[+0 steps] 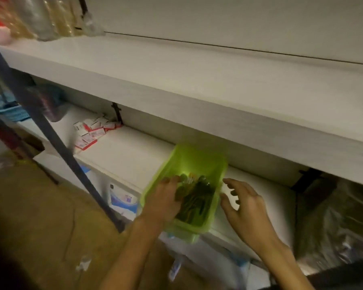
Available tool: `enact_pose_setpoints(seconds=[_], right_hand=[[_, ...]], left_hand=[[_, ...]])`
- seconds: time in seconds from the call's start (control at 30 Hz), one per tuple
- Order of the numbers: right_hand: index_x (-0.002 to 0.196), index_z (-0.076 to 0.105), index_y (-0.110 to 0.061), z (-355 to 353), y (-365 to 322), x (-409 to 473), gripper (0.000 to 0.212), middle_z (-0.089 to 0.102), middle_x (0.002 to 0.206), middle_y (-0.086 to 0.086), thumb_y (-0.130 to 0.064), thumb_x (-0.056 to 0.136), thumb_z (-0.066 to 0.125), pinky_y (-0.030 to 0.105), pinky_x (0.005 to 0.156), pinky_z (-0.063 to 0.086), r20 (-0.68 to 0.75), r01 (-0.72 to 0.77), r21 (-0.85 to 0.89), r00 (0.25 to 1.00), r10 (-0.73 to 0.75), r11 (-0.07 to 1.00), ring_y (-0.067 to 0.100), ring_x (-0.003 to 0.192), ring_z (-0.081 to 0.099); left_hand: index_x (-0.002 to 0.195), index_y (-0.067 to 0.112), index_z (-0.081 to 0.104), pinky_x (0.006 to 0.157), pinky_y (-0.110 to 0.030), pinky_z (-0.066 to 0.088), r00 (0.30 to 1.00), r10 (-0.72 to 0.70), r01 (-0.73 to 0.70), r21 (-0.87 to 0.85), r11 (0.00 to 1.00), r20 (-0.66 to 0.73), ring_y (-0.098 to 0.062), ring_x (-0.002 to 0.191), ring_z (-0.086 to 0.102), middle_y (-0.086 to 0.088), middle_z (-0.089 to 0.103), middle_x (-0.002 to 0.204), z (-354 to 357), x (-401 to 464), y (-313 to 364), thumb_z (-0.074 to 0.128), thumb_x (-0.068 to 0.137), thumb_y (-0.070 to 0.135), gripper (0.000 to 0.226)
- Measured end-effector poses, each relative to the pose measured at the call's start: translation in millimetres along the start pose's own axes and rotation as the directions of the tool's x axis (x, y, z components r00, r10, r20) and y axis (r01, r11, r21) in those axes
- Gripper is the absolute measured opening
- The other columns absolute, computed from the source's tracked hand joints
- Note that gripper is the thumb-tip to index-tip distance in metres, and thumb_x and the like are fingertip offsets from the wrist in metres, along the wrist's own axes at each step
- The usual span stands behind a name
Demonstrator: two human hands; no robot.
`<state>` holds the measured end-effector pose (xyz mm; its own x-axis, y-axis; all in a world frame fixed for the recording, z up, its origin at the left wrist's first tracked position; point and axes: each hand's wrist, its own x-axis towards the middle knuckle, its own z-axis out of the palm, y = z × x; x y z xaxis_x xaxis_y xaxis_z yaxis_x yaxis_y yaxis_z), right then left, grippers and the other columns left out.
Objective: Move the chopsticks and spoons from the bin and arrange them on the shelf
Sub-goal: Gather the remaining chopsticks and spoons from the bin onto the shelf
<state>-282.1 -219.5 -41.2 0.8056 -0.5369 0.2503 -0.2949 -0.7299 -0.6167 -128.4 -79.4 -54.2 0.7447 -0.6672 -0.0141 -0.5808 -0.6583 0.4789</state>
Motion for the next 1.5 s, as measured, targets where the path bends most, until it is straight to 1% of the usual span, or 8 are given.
enact_pose_setpoints(seconds=[0.2, 0.4, 0.57, 0.83, 0.97, 1.17, 1.27, 1.5], right_hand=[[0.126, 0.056, -0.017, 56, -56, 41, 0.036, 0.064, 0.105, 0.002, -0.017, 0.091, 0.062, 0.016, 0.074, 0.048, -0.041, -0.242, 0.077, 0.969, 0.245, 0.967, 0.016, 0.088, 0.063], [0.141, 0.034, -0.016, 127, -54, 91, 0.058, 0.055, 0.127, 0.021, -0.037, 0.092, 0.056, 0.036, 0.095, 0.046, 0.224, -0.679, -0.236, 0.658, 0.719, 0.695, 0.035, 0.117, 0.056], [0.153, -0.003, -0.034, 160, -35, 94, 0.078, 0.046, 0.132, 0.024, -0.028, 0.096, 0.05, 0.042, 0.101, 0.044, 0.242, -0.71, -0.401, 0.527, 0.815, 0.578, 0.033, 0.116, 0.052], [0.152, 0.008, -0.035, 168, -21, 91, 0.084, 0.047, 0.133, 0.02, -0.008, 0.091, 0.059, 0.041, 0.102, 0.042, 0.261, -0.686, -0.381, 0.563, 0.784, 0.619, 0.034, 0.122, 0.048], [0.152, 0.014, -0.023, 153, -16, 91, 0.079, 0.046, 0.128, 0.017, 0.004, 0.091, 0.054, 0.032, 0.099, 0.043, 0.235, -0.778, -0.187, 0.557, 0.797, 0.599, 0.031, 0.117, 0.052], [0.143, 0.025, -0.022, 163, -10, 93, 0.064, 0.051, 0.118, 0.015, -0.002, 0.091, 0.055, 0.036, 0.093, 0.052, 0.222, -0.831, -0.06, 0.529, 0.819, 0.553, 0.03, 0.108, 0.058], [0.14, 0.03, -0.022, 166, -8, 94, 0.064, 0.051, 0.118, 0.015, 0.001, 0.088, 0.059, 0.039, 0.093, 0.053, 0.211, -0.834, -0.066, 0.525, 0.825, 0.548, 0.03, 0.107, 0.059], [0.14, 0.031, -0.018, 165, -4, 100, 0.072, 0.051, 0.124, 0.014, 0.001, 0.081, 0.067, 0.038, 0.099, 0.049, 0.253, -0.815, -0.172, 0.506, 0.824, 0.553, 0.031, 0.116, 0.055]], left_hand=[[0.144, 0.021, 0.034, 0.091, -0.035, 0.05, 0.936, -0.009, -0.001, 0.029, 1.0, 0.351, -0.029, 0.111, 0.058, -0.013, 0.061, 0.12, 16, 60, -36, 0.055, 0.093, 0.026, 0.056], [0.134, 0.026, 0.041, 0.059, -0.025, 0.042, 0.797, -0.008, -0.013, 0.03, 0.999, 0.604, -0.019, 0.088, 0.059, -0.002, 0.059, 0.107, 36, 79, -45, 0.046, 0.096, 0.013, 0.041], [0.138, 0.021, 0.037, 0.083, -0.029, 0.042, 0.799, -0.011, -0.029, 0.056, 0.998, 0.601, -0.021, 0.108, 0.054, -0.006, 0.053, 0.124, 42, 83, -45, 0.04, 0.1, 0.017, 0.039], [0.153, 0.023, 0.007, 0.097, -0.032, 0.044, 0.836, -0.06, 0.035, 0.056, 0.998, 0.545, -0.024, 0.123, 0.05, -0.012, 0.047, 0.137, 50, 87, -45, 0.039, 0.102, 0.016, 0.061], [0.145, 0.03, 0.027, 0.093, -0.034, 0.05, 0.816, -0.057, 0.085, -0.022, 0.996, 0.576, -0.024, 0.11, 0.058, -0.013, 0.053, 0.127, 59, 88, -48, 0.033, 0.103, 0.022, 0.044], [0.151, 0.038, 0.011, 0.088, -0.027, 0.046, 0.777, -0.04, 0.087, -0.043, 0.995, 0.628, -0.024, 0.116, 0.051, -0.014, 0.037, 0.139, 75, 94, -46, 0.052, 0.095, 0.014, 0.074], [0.146, 0.033, 0.028, 0.098, -0.033, 0.046, 0.783, -0.058, 0.084, -0.013, 0.996, 0.619, -0.026, 0.116, 0.05, -0.013, 0.043, 0.133, 85, 98, -48, 0.058, 0.092, 0.024, 0.062], [0.14, 0.031, 0.034, 0.083, -0.03, 0.054, 0.771, -0.078, 0.105, -0.005, 0.994, 0.632, -0.022, 0.098, 0.06, -0.01, 0.058, 0.117, 95, 106, -49, 0.059, 0.091, 0.03, 0.056]])
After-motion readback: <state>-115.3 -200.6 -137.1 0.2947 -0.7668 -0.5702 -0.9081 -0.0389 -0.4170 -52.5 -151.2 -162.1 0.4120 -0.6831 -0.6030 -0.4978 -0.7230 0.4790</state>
